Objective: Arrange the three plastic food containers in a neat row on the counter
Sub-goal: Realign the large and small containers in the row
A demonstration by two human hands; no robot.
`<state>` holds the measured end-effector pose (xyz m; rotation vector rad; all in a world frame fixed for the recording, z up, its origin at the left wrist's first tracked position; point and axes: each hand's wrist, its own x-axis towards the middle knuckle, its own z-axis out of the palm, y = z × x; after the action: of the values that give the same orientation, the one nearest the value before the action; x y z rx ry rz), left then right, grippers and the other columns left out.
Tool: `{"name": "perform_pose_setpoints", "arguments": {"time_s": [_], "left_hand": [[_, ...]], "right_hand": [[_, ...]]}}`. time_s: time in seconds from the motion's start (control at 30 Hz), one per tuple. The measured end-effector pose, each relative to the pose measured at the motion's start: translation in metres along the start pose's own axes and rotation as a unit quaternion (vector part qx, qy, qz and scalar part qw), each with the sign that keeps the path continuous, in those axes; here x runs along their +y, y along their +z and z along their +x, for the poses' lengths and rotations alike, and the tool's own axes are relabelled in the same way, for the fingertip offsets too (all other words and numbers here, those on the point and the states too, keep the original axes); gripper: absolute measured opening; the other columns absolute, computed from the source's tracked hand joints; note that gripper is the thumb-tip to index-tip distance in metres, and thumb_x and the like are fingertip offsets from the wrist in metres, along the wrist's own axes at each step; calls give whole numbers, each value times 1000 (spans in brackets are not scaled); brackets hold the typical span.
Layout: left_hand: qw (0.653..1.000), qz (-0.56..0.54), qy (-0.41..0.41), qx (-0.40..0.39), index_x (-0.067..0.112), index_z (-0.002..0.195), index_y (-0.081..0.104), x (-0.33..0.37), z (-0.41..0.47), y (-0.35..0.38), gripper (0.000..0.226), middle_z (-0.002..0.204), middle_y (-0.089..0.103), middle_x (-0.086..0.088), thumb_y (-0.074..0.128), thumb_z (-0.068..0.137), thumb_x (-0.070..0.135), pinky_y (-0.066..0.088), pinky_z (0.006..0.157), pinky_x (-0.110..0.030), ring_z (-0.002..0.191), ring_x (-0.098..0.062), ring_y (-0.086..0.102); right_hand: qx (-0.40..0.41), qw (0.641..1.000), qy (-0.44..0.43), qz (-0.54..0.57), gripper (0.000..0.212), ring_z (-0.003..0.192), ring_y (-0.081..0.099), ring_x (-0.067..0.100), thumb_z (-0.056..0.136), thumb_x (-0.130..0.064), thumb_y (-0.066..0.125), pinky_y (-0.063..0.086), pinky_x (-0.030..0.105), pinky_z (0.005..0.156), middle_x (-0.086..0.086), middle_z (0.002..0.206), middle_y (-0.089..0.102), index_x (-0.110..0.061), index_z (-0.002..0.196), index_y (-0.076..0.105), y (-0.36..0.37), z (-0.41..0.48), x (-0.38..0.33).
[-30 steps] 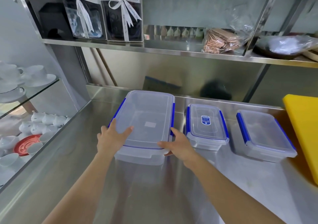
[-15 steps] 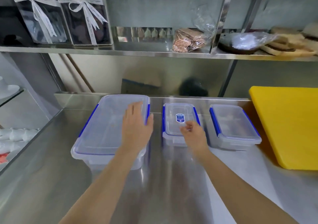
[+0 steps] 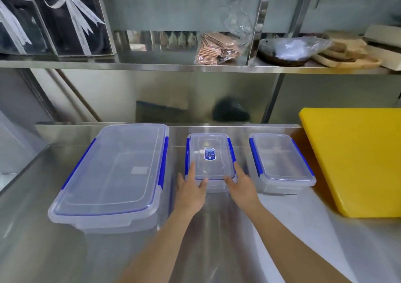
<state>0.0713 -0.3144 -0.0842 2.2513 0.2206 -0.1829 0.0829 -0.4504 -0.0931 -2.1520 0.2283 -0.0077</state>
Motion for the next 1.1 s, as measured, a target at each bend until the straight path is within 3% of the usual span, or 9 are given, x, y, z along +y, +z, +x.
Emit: {"name": "perform_pose_setpoints", "arguments": {"time_s": [0.17, 0.33, 0.63, 1.1], "left_hand": [[1000, 23, 11, -7, 30, 147, 1, -2, 5, 0, 65, 146, 24, -12, 39, 95, 41, 39, 105, -40, 134, -26, 34], [1000, 19, 5, -7, 30, 147, -1, -4, 9, 4, 64, 149, 19, -11, 38, 96, 39, 39, 106, -40, 136, -25, 29], [1000, 21, 1, 9, 30, 146, 7, -12, 7, -5, 64, 148, 27, -10, 42, 94, 40, 33, 111, -44, 137, -27, 30], [1000, 18, 2, 11, 33, 146, 5, -21, 10, -4, 66, 154, 19, -3, 42, 92, 45, 33, 113, -50, 142, -26, 23]], "right_hand": [[6, 1000, -3, -30, 50, 96, 58, 20, 93, -34, 43, 50, 35, 87, 9, 119, 61, -32, 142, 32, 14, 8, 10], [21, 999, -8, -47, 52, 101, 59, 21, 93, -37, 44, 51, 35, 86, 11, 124, 58, -24, 143, 32, 18, 12, 14], [12, 999, -23, -40, 48, 104, 60, 23, 91, -37, 48, 50, 34, 86, 9, 118, 63, -26, 138, 40, 23, 6, 13], [5, 999, -22, -23, 55, 113, 56, 22, 90, -47, 45, 52, 44, 93, 6, 132, 52, -29, 140, 31, 20, 2, 12]]}}
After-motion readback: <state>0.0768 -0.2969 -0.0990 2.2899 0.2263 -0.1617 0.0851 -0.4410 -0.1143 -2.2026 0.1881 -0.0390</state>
